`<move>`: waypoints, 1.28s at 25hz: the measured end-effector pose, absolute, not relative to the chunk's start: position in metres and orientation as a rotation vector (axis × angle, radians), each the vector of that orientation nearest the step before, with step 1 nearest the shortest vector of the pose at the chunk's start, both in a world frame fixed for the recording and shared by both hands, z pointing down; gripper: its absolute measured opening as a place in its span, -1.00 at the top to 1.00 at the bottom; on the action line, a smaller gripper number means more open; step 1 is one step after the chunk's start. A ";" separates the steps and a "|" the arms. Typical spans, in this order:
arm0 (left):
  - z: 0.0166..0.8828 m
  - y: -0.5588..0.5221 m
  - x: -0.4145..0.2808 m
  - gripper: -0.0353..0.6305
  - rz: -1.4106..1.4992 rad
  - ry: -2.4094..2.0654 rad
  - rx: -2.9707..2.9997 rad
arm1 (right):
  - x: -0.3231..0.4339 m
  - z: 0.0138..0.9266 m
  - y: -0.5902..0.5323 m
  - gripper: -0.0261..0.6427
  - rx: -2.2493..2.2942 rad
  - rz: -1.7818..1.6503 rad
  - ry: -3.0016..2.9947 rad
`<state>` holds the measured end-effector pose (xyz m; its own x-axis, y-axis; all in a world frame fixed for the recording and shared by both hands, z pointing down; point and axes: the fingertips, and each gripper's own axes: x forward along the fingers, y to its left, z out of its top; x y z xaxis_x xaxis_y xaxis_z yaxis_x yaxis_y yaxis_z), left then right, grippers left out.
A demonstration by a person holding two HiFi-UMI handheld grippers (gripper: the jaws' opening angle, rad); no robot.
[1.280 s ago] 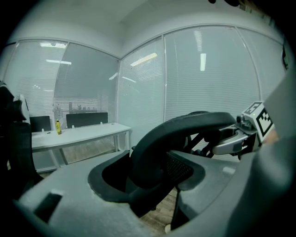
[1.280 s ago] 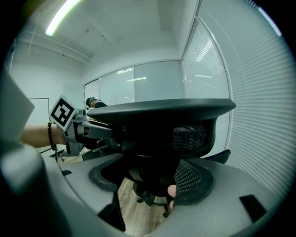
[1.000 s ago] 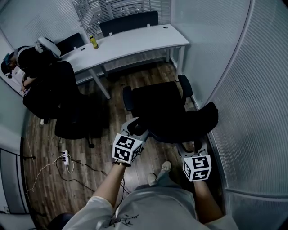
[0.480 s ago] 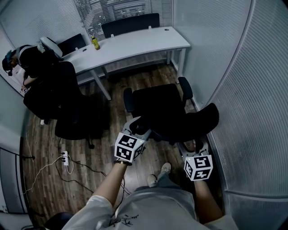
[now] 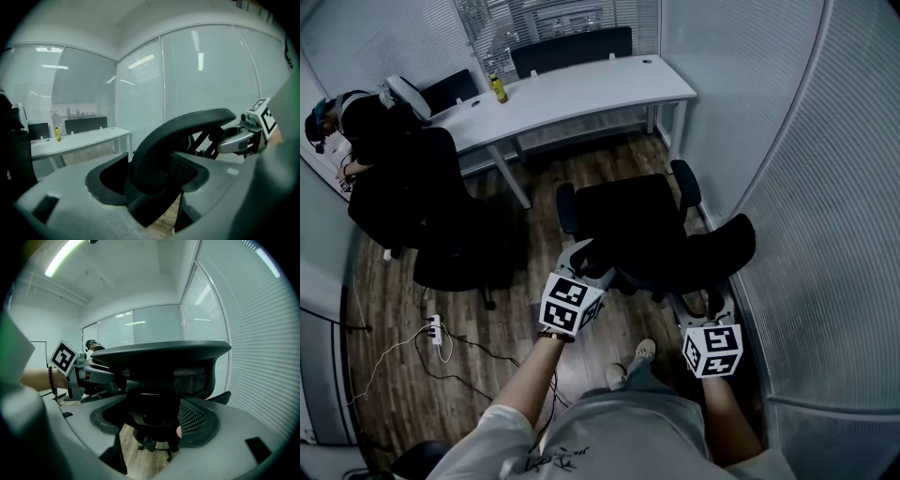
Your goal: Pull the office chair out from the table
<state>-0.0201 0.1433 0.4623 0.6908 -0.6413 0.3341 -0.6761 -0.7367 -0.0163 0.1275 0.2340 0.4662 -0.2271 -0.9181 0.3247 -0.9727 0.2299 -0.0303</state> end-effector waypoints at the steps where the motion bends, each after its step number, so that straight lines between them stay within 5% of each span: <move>1: 0.461 0.143 -0.022 0.09 0.489 -1.096 2.790 | 0.127 0.466 0.234 0.11 1.783 0.330 -2.263; 18: 0.465 0.181 -0.047 0.06 0.472 -1.115 2.751 | 0.130 0.463 0.258 0.11 1.823 0.378 -2.265; 21: 0.466 0.196 -0.051 0.27 0.462 -1.118 2.743 | 0.129 0.462 0.264 0.14 1.833 0.381 -2.265; 27: 0.468 0.219 -0.058 0.64 0.436 -1.143 2.716 | 0.122 0.458 0.277 0.73 1.845 0.369 -2.260; 32: 0.470 0.239 -0.062 0.86 0.406 -1.135 2.692 | 0.108 0.459 0.287 0.88 1.803 0.382 -2.277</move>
